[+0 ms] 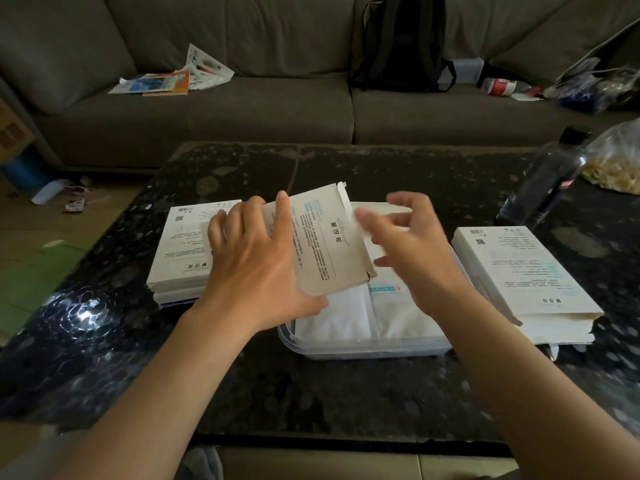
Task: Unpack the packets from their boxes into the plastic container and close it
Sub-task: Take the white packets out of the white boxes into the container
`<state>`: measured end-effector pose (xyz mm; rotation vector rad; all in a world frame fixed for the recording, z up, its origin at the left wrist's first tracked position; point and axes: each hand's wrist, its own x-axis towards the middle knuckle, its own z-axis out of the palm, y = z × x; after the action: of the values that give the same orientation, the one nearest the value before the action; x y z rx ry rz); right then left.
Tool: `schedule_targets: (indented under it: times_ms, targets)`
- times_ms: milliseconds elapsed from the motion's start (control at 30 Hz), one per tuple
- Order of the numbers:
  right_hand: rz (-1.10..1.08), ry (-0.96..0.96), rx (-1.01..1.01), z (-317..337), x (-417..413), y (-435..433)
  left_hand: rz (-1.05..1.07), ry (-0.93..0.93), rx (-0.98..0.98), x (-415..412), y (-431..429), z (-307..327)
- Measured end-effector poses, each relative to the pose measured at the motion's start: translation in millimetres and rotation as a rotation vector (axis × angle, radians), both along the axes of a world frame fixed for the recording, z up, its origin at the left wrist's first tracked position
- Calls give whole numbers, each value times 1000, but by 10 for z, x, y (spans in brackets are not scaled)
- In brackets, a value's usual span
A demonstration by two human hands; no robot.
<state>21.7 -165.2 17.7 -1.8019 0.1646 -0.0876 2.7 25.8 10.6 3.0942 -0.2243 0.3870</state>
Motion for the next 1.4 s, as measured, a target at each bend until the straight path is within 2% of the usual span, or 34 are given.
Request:
schedule_targets:
  times_ms: [33, 100, 233, 367, 533, 633, 700, 767, 900, 967, 1400]
  targets:
    - [66, -33, -139, -34, 7, 5, 0, 0, -2, 0, 0, 2]
    - [117, -31, -209, -62, 17, -1, 0, 2, -10, -1, 3, 9]
    - [128, 38, -79, -38, 35, -96, -12, -4, -27, -4, 18, 24]
    - [76, 14, -27, -52, 63, -197, -22, 15, -61, 4, 40, 30]
    - [-9, -153, -293, -126, 73, -221, -50, 7, -103, 6, 37, 39]
    - [44, -254, -466, -148, 43, -163, -61, 1, -112, 11, 38, 40]
    - [102, -273, -511, -141, 27, -144, -70, -3, -118, 13, 45, 35]
    - [175, -219, -427, -124, 12, -134, -79, -9, -114, 10, 49, 30]
    - [281, 33, -67, -17, -41, -96, -96, -33, -69, 5, 63, 11]
    - [340, 80, 47, 16, -62, -93, -107, -40, -54, 0, 62, 6]
    - [374, 131, 90, -19, -37, -49, -161, -8, -30, -16, 37, -5]
